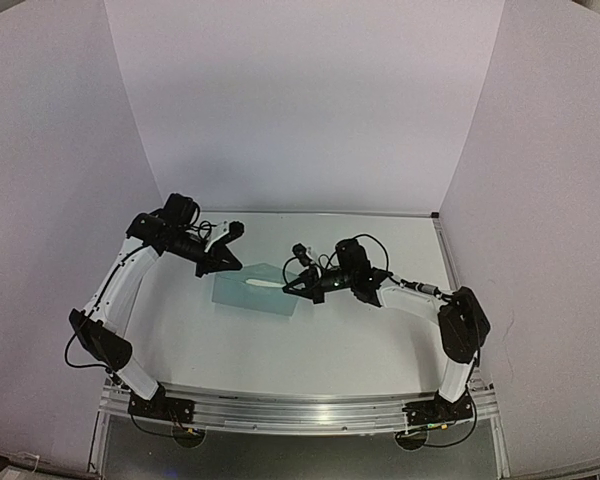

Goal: Place the letter into the envelope and seal it

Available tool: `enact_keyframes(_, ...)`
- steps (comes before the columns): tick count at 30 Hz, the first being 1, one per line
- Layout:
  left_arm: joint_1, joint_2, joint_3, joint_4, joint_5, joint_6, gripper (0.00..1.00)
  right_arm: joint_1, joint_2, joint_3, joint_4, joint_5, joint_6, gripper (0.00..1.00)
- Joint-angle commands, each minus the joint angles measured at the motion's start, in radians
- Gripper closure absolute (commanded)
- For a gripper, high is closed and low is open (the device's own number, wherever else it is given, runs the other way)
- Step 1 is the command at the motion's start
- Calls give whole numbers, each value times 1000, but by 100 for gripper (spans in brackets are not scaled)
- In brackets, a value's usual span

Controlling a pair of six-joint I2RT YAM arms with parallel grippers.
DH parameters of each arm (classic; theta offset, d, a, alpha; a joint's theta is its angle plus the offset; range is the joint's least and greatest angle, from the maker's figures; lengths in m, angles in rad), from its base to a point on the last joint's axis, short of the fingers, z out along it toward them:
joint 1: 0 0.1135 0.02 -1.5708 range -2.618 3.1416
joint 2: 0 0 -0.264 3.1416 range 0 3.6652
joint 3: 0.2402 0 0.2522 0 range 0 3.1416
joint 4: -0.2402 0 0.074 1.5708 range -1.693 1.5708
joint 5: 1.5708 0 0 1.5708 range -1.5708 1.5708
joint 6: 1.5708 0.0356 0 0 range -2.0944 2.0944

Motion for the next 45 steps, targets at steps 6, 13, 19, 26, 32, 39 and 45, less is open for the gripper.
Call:
enact_keyframes(6, 25, -77, -130, 257, -217, -258, 1, -18, 27, 18, -89, -26, 112, 100)
enact_keyframes(13, 120, -109, -182, 394, -326, -364, 0, -31, 178, 193, -599, 0, 2, 100)
enact_keyframes(19, 123, -135, -252, 399, -291, -370, 0, -41, 313, 283, -681, -87, -17, 100)
enact_keyframes(26, 122, -149, -277, 384, -251, -367, 0, -82, 422, 326, -713, -82, 14, 94)
enact_keyframes(32, 122, -146, -278, 389, -246, -366, 1, -95, 476, 377, -722, -41, 23, 76)
enact_keyframes(39, 123, -148, -272, 385, -242, -359, 0, -102, 457, 368, -729, 53, 49, 60)
enact_keyframes(45, 122, -148, -278, 387, -229, -357, 0, -102, 400, 342, -732, 86, 97, 57)
